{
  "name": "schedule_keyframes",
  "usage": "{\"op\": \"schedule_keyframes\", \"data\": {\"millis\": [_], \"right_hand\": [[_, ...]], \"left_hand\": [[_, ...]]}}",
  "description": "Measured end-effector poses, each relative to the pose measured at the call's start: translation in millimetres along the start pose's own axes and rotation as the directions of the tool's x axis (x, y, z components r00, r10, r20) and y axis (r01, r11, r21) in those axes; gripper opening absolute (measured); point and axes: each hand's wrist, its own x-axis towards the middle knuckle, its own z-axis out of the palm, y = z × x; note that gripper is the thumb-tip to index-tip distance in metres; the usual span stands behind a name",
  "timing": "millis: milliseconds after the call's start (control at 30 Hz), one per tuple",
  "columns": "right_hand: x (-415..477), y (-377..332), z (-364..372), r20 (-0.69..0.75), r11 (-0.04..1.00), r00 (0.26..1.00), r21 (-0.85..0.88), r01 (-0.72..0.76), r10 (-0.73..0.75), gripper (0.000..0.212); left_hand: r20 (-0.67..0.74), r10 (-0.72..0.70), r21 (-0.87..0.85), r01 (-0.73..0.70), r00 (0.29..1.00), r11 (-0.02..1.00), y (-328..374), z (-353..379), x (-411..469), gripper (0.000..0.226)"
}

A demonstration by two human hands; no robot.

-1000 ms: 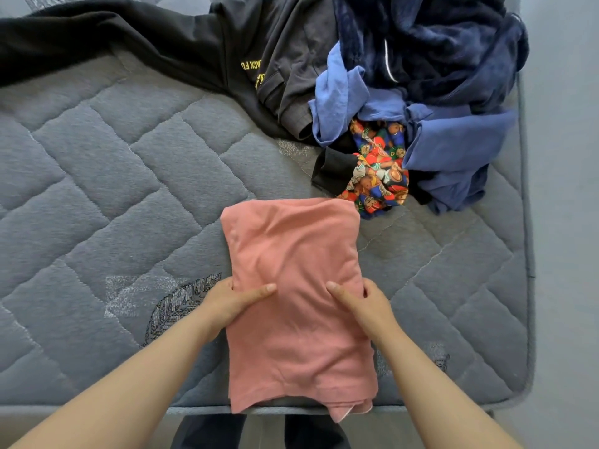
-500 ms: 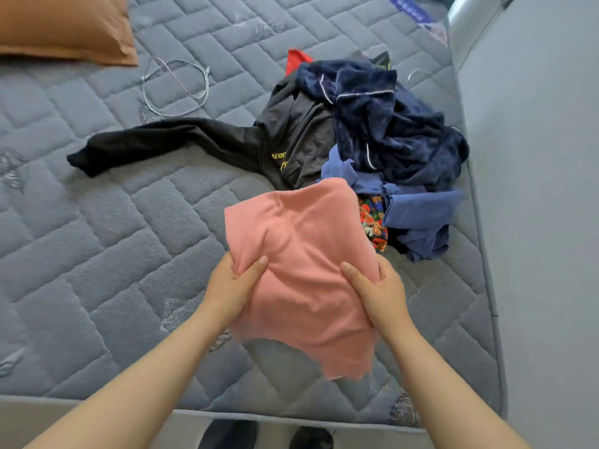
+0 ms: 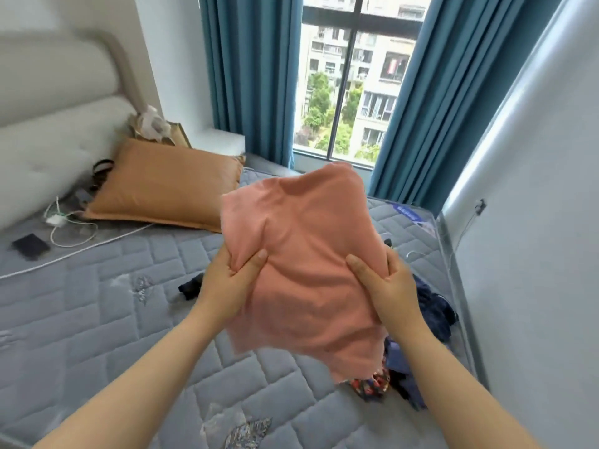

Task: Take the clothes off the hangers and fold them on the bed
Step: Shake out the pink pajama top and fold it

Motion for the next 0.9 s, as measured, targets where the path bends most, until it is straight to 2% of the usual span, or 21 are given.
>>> {"op": "schedule_keyframes", "data": {"millis": [67,233,333,467,700,900], "right_hand": [[5,-42,-4,-0.011,0.997,0.997,0.029,0.072,-0.071,0.027],[19,-142,-19,-0.061,0.963,0.966,0.09,0.255,-0.25,0.033],[28,-198,-32,-0.087,0.93,0.936,0.113,0.35,-0.341,0.039],[37,-257,-53,-0.104,0.885,0.899,0.161,0.436,-0.424,0.031],[40,-308,-72,-0.102,0.819,0.855,0.249,0.517,-0.508,0.037],[39,-324,-50,-0.037,0.808,0.856,0.31,0.501,-0.516,0.028]], "left_hand": [[-0.022,0.084,-0.025,-0.084,0.996,0.996,43,-12,2,0.036],[-0.086,0.277,-0.008,-0.279,0.957,0.96,155,-40,7,0.032],[-0.123,0.389,0.053,-0.385,0.913,0.921,216,-52,4,0.032],[-0.191,0.493,0.049,-0.493,0.849,0.869,281,-58,-7,0.026],[-0.187,0.571,0.034,-0.576,0.799,0.817,343,-67,-30,0.022],[-0.251,0.588,0.114,-0.58,0.769,0.807,351,-90,-44,0.021]]}}
